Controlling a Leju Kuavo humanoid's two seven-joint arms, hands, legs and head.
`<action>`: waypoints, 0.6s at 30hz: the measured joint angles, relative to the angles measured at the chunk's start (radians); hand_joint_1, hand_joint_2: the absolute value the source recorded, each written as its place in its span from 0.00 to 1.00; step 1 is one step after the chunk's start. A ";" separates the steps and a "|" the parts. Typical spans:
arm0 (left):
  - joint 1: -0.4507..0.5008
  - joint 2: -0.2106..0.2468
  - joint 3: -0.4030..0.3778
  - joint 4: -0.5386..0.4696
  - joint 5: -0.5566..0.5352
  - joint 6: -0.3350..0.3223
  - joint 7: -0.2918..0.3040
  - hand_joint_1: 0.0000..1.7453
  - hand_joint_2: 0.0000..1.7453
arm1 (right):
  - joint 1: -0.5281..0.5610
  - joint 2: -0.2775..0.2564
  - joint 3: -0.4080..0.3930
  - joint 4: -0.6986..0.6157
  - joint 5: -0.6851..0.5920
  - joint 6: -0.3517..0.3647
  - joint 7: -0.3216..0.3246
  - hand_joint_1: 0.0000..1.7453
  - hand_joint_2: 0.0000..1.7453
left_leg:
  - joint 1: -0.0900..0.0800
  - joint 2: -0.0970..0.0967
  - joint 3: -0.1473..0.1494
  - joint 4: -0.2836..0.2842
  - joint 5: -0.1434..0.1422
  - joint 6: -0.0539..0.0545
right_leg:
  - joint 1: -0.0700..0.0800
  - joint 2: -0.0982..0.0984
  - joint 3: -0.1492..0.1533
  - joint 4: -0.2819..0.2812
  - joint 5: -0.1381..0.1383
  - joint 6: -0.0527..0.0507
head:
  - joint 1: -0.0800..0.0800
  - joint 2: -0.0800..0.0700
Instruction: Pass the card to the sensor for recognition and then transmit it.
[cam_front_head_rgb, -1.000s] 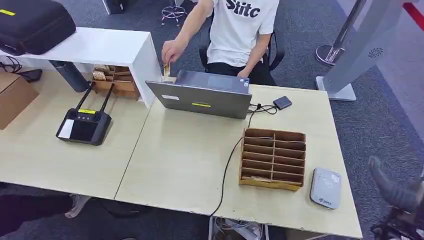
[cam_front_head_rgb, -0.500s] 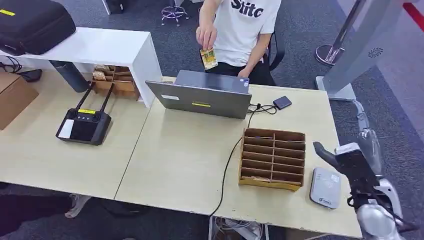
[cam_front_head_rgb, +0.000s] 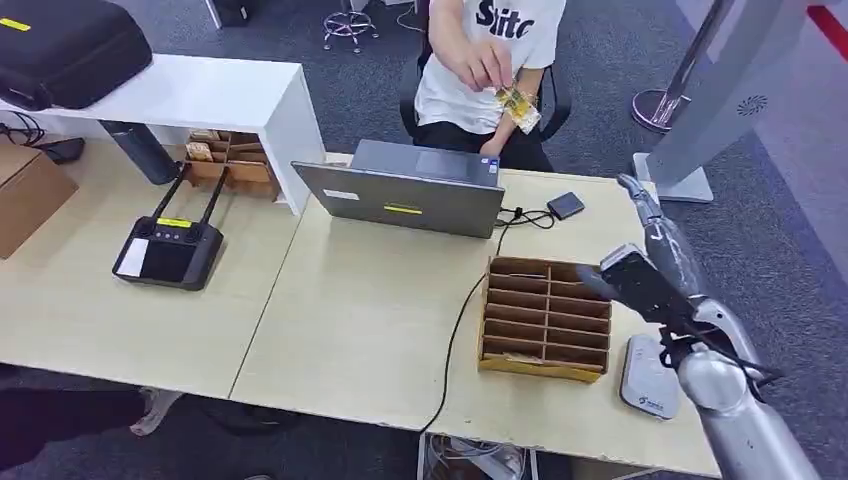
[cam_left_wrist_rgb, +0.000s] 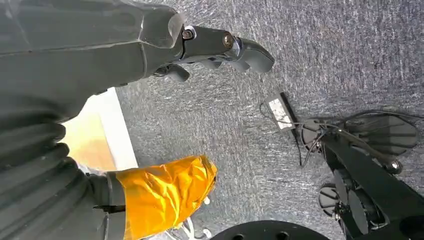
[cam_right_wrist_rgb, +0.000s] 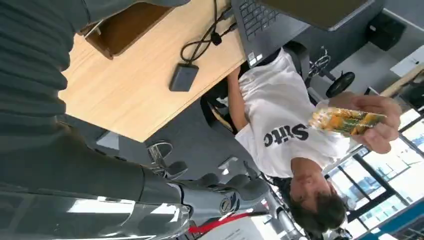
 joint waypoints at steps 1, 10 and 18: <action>0.000 -0.001 -0.001 0.000 0.000 0.000 0.000 0.00 1.00 | -0.005 0.000 0.006 0.006 -0.014 0.011 0.000 0.00 1.00 | 0.000 0.000 0.000 0.000 0.000 0.000 | 0.000 0.000 0.000 0.000 0.000 0.000 | 0.000 0.000; -0.008 -0.007 -0.025 0.000 0.000 0.013 0.006 0.00 1.00 | -0.073 0.028 0.095 0.111 -0.031 0.060 0.015 0.00 1.00 | 0.000 0.000 0.000 0.000 0.000 0.000 | 0.000 0.000 0.000 0.000 0.000 0.000 | 0.000 0.000; -0.011 -0.011 -0.042 0.000 0.000 0.014 0.006 0.00 1.00 | -0.096 0.066 0.123 0.143 -0.021 0.018 0.018 0.00 1.00 | 0.000 0.000 0.000 0.000 0.000 0.000 | 0.000 0.000 0.000 0.001 0.000 0.000 | 0.000 0.000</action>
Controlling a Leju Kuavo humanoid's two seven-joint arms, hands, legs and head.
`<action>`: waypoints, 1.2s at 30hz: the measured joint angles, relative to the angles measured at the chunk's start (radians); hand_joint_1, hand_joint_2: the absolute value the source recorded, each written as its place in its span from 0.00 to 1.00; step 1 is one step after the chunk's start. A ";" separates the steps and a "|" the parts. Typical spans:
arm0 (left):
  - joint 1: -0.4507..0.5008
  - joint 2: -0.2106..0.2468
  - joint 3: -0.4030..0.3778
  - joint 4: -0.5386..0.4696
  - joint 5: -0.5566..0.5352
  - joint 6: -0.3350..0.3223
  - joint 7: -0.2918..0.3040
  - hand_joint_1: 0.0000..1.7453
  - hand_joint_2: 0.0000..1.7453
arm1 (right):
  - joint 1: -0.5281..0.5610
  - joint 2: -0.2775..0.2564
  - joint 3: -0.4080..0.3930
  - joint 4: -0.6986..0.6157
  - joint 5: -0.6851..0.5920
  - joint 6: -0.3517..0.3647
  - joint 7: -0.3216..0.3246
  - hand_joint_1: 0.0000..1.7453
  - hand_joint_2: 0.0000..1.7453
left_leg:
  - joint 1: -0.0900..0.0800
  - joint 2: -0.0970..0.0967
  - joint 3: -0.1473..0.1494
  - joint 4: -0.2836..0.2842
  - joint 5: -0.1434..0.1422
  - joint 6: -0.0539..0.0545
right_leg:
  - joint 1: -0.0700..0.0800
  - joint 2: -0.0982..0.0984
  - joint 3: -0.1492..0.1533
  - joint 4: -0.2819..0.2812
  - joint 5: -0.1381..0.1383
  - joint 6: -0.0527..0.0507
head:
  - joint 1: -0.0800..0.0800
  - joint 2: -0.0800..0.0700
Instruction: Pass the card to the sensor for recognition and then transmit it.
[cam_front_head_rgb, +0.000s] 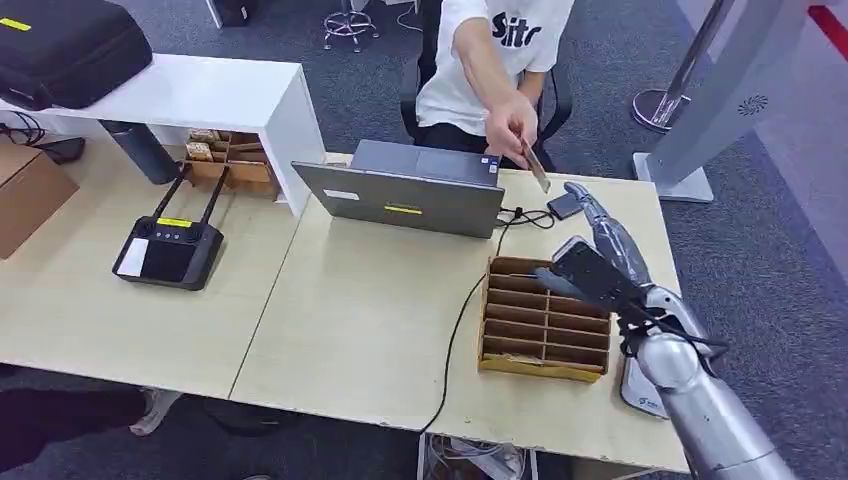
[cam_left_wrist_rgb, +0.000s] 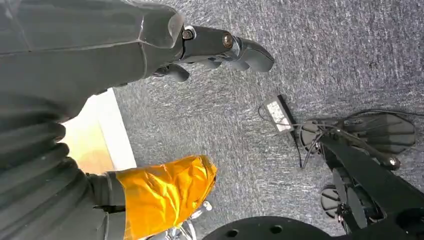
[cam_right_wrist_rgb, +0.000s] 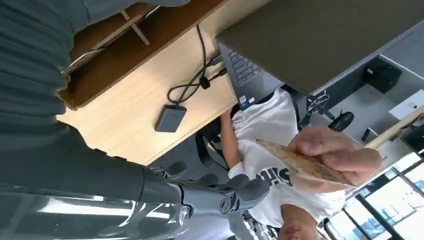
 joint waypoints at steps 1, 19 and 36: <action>0.000 0.000 -0.001 0.000 0.000 0.000 0.000 0.00 1.00 | -0.002 0.002 0.003 0.004 0.002 0.000 0.000 0.00 1.00 | 0.000 0.000 0.000 0.000 0.000 0.000 | 0.000 0.000 0.000 0.000 0.000 0.000 | 0.000 0.000; -0.003 0.000 -0.016 0.000 0.000 0.003 0.004 0.00 1.00 | -0.015 0.052 0.002 0.016 0.002 -0.137 -0.008 0.00 1.00 | 0.000 0.000 0.000 0.000 0.000 0.000 | 0.000 0.000 0.000 0.000 0.000 0.000 | 0.000 0.000; -0.022 0.000 -0.061 0.000 0.000 0.006 0.023 0.00 1.00 | -0.130 0.174 -0.028 0.025 -0.051 -0.220 0.007 1.00 1.00 | 0.000 0.000 0.001 0.000 0.001 -0.001 | 0.000 0.000 0.000 0.001 0.001 -0.001 | 0.000 0.000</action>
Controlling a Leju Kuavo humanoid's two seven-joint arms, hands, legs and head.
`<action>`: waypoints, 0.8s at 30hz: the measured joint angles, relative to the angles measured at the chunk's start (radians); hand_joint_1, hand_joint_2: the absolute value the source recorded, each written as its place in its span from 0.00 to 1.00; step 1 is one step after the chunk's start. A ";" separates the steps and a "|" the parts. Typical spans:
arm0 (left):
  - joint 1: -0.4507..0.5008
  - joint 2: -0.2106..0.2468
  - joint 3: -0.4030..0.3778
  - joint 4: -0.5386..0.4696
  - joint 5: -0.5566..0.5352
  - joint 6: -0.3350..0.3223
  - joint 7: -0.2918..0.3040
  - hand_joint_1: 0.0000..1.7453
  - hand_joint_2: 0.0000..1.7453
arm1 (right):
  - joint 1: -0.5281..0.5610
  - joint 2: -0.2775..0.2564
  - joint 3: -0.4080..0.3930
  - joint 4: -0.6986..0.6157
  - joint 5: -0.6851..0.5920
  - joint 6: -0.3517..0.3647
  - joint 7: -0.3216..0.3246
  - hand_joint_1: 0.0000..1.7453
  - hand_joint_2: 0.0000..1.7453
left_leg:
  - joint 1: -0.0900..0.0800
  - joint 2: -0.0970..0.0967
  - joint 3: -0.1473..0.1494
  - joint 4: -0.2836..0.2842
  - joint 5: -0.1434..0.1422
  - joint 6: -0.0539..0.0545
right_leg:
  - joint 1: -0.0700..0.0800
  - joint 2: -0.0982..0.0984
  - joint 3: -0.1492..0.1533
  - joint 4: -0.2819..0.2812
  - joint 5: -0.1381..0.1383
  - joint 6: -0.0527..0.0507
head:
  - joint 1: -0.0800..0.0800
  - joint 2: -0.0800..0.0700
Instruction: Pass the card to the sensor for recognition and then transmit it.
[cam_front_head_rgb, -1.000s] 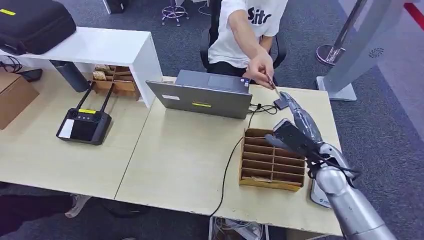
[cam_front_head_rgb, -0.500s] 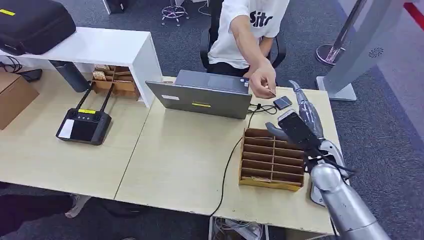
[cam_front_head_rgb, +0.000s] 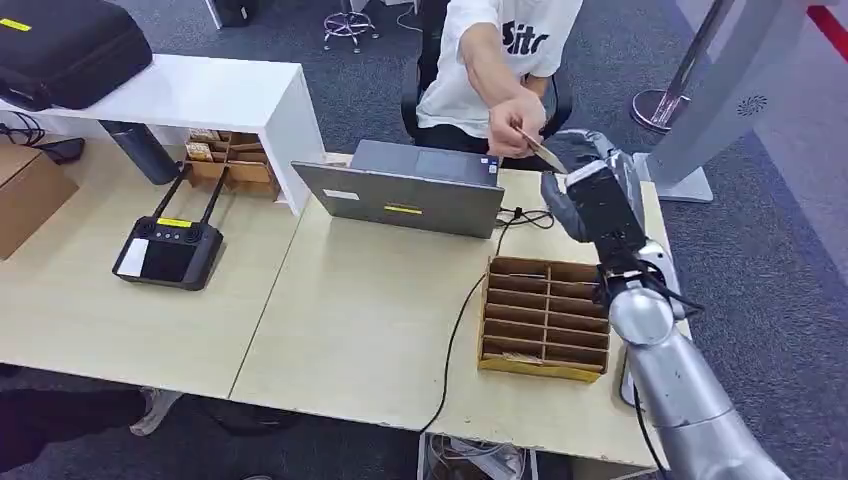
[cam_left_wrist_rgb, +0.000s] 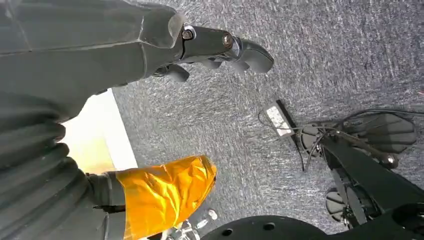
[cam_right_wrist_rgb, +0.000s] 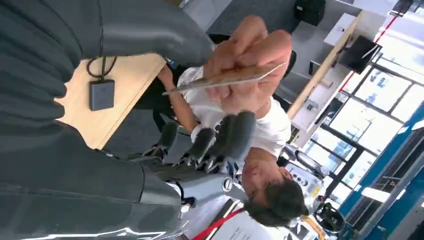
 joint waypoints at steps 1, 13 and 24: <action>0.000 0.000 -0.002 0.000 0.000 0.000 -0.002 0.00 1.00 | 0.000 0.001 -0.002 0.000 -0.001 -0.001 -0.002 1.00 1.00 | 0.000 0.000 0.000 0.000 0.000 0.000 | 0.000 0.000 0.000 0.000 0.000 0.000 | 0.000 0.000; -0.007 -0.005 -0.013 0.000 0.000 0.000 -0.002 0.00 1.00 | -0.002 0.005 -0.007 -0.004 -0.006 -0.005 -0.007 1.00 1.00 | 0.000 0.000 0.000 0.000 0.000 0.000 | 0.000 0.000 0.000 0.000 0.000 0.000 | 0.000 0.000; -0.005 -0.005 -0.016 0.000 0.000 0.000 -0.006 0.00 1.00 | -0.002 0.006 -0.008 -0.003 -0.009 -0.005 -0.009 1.00 1.00 | 0.000 0.000 0.000 0.000 0.000 0.000 | 0.000 0.000 0.000 0.000 0.000 0.000 | 0.000 0.000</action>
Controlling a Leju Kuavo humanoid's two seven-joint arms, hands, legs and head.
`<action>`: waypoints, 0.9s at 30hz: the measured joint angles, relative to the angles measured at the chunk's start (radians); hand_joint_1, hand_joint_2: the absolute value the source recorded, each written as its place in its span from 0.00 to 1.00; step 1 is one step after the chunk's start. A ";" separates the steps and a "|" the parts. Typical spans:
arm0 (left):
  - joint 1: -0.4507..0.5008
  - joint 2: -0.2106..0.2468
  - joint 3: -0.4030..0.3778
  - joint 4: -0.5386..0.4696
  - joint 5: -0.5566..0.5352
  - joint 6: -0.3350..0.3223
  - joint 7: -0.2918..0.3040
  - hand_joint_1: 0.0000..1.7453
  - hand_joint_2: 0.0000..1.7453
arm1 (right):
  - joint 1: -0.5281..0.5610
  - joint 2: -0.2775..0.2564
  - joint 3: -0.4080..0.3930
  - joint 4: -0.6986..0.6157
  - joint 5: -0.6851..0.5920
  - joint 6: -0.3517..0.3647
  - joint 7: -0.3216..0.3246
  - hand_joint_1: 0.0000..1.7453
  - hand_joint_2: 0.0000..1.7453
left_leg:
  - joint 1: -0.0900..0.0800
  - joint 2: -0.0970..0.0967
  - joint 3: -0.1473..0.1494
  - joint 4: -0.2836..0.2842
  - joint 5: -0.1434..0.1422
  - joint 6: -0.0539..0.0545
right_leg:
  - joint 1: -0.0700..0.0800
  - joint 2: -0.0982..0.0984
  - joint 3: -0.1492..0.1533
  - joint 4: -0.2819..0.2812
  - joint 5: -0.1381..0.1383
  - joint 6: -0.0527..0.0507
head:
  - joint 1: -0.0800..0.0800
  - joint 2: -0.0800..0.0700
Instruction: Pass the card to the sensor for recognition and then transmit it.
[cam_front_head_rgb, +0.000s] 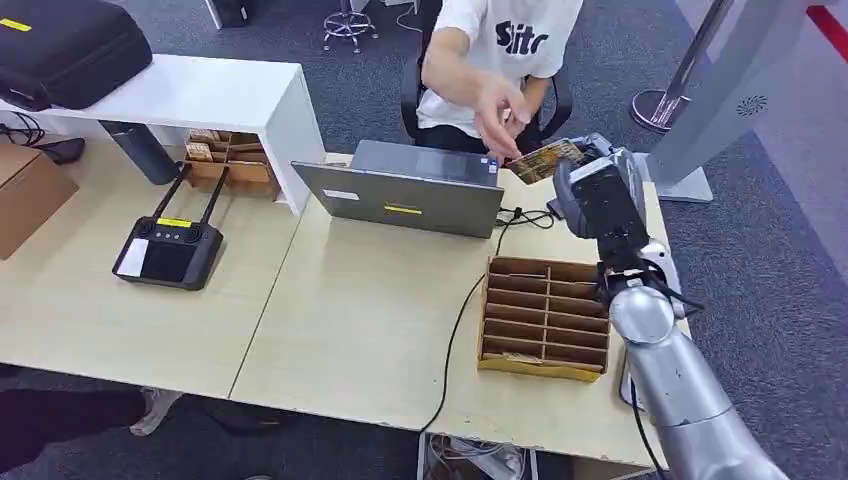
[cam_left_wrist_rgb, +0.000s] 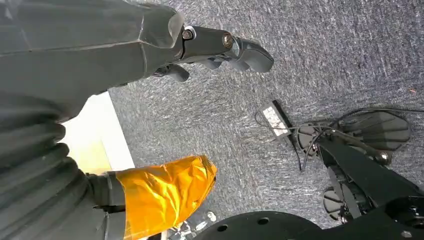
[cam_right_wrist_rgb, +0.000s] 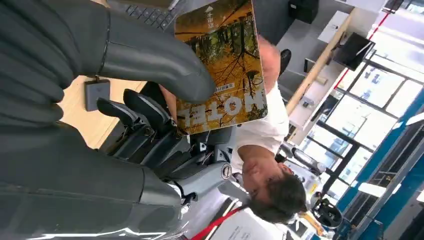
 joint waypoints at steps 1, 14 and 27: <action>0.000 0.000 -0.001 0.000 0.000 0.000 -0.001 0.00 1.00 | 0.000 0.000 0.000 0.000 0.000 0.000 0.000 1.00 1.00 | 0.000 0.000 0.000 0.000 0.000 0.000 | 0.000 0.000 0.000 0.000 0.000 0.000 | 0.000 0.000; 0.024 0.000 -0.002 0.000 0.000 0.003 -0.035 0.00 1.00 | 0.079 -0.029 -0.050 -0.113 -0.008 -0.013 -0.026 1.00 1.00 | 0.000 -0.001 0.000 0.000 0.000 0.000 | 0.000 0.000 -0.001 -0.001 0.000 0.000 | 0.000 0.000; 0.061 -0.002 0.027 0.000 0.007 0.008 -0.056 0.00 1.00 | 0.441 -0.162 -0.374 -0.289 -0.013 -0.042 -0.064 1.00 1.00 | 0.000 -0.002 0.000 0.000 -0.003 0.002 | 0.000 -0.002 0.000 -0.003 -0.001 0.001 | 0.000 0.000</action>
